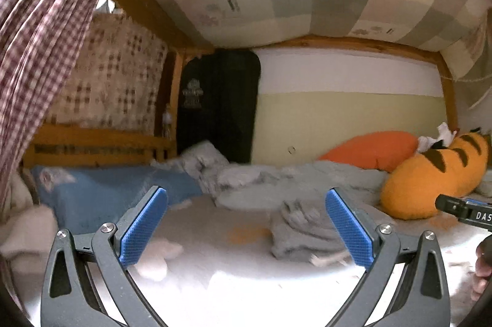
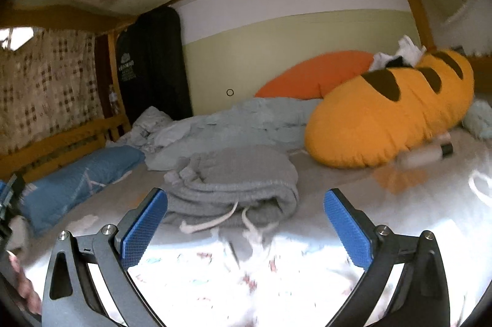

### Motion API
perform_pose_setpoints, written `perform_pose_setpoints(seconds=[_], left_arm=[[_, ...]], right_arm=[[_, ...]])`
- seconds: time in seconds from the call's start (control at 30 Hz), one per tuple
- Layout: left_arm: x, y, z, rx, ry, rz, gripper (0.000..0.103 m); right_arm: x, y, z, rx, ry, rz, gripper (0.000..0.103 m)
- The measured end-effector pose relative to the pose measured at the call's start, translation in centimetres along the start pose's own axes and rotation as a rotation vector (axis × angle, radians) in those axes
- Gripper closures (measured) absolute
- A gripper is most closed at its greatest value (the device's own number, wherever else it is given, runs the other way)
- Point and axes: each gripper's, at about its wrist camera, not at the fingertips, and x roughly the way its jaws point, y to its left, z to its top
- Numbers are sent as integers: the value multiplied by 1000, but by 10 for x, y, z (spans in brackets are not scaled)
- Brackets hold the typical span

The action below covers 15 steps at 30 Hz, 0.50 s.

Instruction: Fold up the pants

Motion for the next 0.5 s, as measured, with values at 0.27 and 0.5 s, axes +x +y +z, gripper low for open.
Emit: perform_pose_setpoints(seconds=[0.27, 0.5], left_arm=[[-52, 2, -4, -11, 94, 1, 1], [-113, 17, -9, -10, 189, 15, 1]], right_arm=[[-64, -10, -10, 16, 15, -79, 1], [-110, 16, -28, -30, 50, -35, 1]])
